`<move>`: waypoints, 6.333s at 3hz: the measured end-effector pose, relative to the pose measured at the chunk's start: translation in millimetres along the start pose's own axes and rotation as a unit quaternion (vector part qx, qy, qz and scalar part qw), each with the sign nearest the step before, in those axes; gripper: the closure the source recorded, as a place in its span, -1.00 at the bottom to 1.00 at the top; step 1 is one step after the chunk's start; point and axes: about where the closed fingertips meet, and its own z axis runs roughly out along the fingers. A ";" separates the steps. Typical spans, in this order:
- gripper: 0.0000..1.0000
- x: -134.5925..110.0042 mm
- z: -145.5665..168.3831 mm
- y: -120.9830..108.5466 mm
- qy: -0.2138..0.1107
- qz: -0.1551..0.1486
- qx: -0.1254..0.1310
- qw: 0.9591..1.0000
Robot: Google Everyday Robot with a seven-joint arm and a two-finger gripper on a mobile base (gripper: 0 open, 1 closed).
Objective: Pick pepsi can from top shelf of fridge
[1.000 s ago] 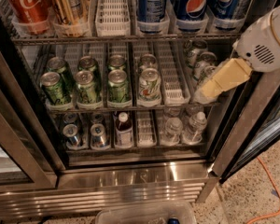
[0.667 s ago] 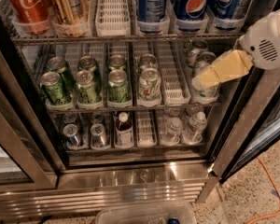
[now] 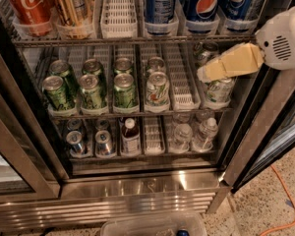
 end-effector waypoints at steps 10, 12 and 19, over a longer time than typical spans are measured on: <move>-1.00 -71.2 26.2 30.1 -0.210 0.042 0.100 0.972; -0.92 -68.3 23.6 30.1 -0.214 0.047 0.112 0.969; -0.50 -66.3 29.4 -1.4 -0.281 0.107 0.187 0.935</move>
Offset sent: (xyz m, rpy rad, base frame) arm 0.0042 0.0635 0.0203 0.2662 -0.1202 0.0545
